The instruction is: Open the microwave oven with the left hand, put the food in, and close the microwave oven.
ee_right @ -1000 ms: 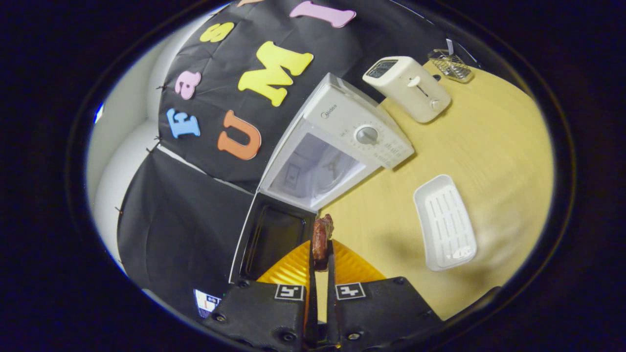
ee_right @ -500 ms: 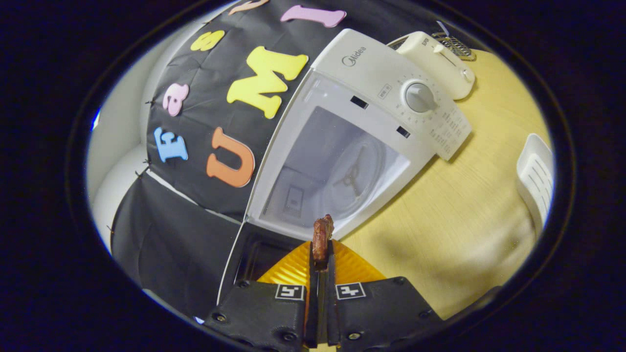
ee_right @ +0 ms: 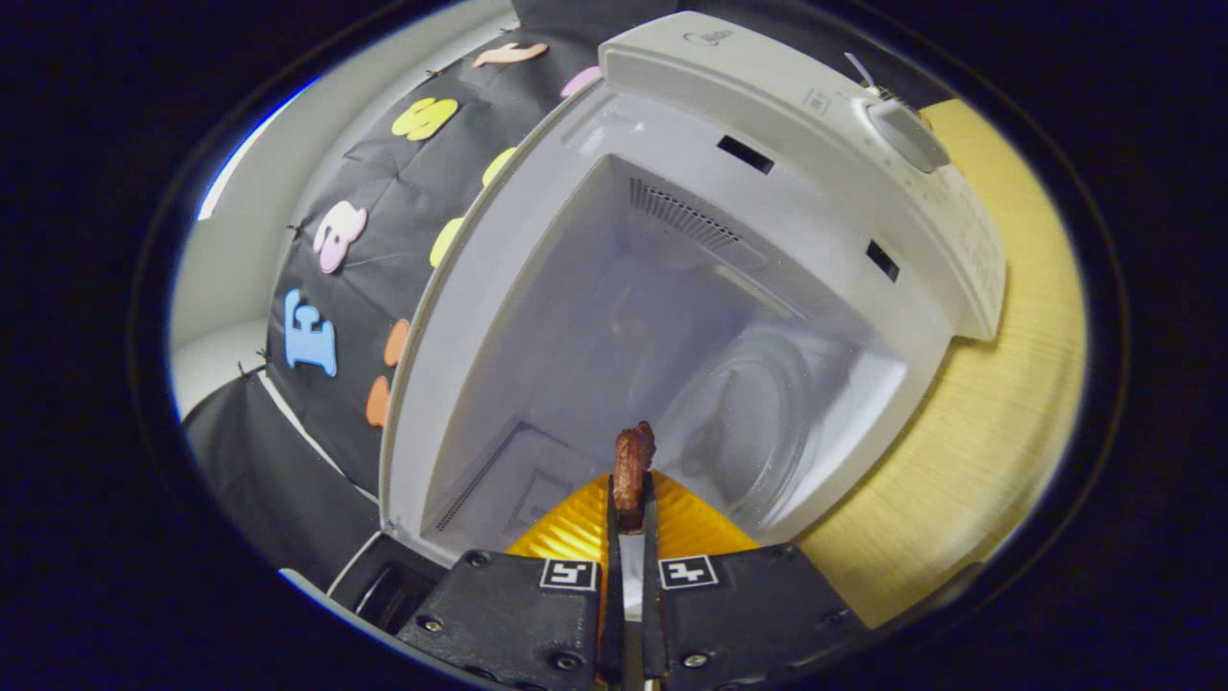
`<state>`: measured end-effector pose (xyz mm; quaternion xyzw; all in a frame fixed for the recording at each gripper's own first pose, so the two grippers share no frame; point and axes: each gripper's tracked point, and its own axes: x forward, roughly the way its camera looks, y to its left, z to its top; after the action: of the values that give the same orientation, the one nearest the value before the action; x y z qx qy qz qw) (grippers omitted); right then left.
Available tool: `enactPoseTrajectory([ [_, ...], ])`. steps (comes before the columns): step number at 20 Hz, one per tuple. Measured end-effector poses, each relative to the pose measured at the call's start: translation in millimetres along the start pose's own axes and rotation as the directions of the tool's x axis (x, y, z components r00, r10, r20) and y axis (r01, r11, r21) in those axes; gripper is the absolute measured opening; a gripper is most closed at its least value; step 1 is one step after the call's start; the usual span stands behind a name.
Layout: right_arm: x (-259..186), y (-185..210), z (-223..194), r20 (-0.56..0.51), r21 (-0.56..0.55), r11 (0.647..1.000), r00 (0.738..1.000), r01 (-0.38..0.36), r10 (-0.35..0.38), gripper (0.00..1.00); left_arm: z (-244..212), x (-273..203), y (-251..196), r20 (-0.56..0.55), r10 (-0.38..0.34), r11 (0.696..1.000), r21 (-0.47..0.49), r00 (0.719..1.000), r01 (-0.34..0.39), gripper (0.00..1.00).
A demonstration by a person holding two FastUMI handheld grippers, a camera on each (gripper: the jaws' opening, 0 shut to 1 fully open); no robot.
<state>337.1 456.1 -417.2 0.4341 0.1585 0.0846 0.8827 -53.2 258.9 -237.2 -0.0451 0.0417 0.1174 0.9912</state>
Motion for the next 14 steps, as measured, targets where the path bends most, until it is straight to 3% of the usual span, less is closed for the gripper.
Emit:
enactPoseTrajectory([
  [3, 25, -11, -7, -0.022, 0.013, 0.999, 0.999, 0.045, -0.045, 0.11, 1, 2, -3, 0.018, -0.007, 1.000, 0.016, 1.000, 0.007, 0.93],
  [10, 27, -16, -14, -0.015, -0.016, 0.996, 0.996, 0.084, -0.084, 0.14, -2, 10, -3, 0.018, 0.024, 0.999, 0.028, 1.000, -0.025, 0.94],
  [14, 29, -24, -18, -0.004, -0.125, 0.982, 0.989, 0.144, -0.145, 0.23, -5, 9, -9, 0.016, 0.014, 1.000, 0.022, 1.000, -0.014, 0.93],
])
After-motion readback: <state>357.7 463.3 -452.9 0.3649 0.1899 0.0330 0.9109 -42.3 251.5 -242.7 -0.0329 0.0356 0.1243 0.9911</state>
